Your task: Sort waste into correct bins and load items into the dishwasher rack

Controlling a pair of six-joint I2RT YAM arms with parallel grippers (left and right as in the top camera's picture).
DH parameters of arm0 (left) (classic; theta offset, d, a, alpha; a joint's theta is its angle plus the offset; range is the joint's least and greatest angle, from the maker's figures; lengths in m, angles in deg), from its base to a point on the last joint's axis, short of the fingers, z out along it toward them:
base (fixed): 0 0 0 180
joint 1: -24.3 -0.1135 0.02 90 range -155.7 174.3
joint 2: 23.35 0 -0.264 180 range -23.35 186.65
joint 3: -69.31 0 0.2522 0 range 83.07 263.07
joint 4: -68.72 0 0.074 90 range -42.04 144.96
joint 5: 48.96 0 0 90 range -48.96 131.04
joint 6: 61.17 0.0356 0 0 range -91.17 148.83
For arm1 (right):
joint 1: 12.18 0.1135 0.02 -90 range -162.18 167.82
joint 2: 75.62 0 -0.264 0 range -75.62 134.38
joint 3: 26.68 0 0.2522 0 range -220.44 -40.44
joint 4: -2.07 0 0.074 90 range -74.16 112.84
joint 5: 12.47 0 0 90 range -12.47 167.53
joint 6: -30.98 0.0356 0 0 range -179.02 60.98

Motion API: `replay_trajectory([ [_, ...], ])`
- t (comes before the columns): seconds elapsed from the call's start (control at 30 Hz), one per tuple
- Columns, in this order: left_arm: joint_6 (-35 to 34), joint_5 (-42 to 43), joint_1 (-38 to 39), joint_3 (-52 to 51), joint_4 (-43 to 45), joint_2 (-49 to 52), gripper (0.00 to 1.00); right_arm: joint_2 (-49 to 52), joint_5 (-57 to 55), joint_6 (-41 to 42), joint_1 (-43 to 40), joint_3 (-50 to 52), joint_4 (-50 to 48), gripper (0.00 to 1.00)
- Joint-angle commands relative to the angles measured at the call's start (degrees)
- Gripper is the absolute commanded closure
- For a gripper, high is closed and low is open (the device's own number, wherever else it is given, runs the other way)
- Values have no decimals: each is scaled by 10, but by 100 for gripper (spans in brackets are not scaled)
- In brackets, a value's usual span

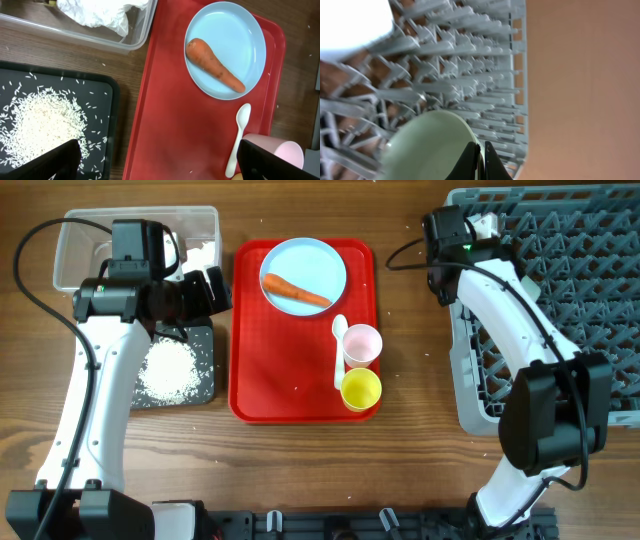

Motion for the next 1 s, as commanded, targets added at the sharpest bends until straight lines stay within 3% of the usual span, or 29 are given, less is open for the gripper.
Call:
replay_trajectory([
  [0.0, -1, -3, -4, 4, 1, 3, 0, 7, 67, 8, 2, 8, -26, 84],
  [0.1, -1, -3, -4, 4, 1, 3, 0, 7, 68, 0, 2, 8, -55, 75],
  [0.2, -1, -3, -4, 4, 1, 3, 0, 7, 102, 0, 2, 8, -69, 50],
  [0.23, -1, -3, -4, 4, 1, 3, 0, 7, 127, 0, 2, 8, -75, 32],
  [0.27, -1, -3, -4, 4, 1, 3, 0, 7, 144, 0, 2, 8, -79, 23],
  [0.43, -1, -3, -4, 4, 1, 3, 0, 1, 196, 10, 4, 8, -86, 0],
  [0.63, -1, -3, -4, 4, 1, 3, 0, -88, 295, 37, 15, -12, -84, 0],
  [0.83, -1, -3, -4, 4, 1, 3, 0, -234, 638, 36, 33, -12, -97, 0],
  [0.97, -1, -3, -4, 4, 1, 3, 0, -254, 770, 48, 33, -11, -135, 2],
])
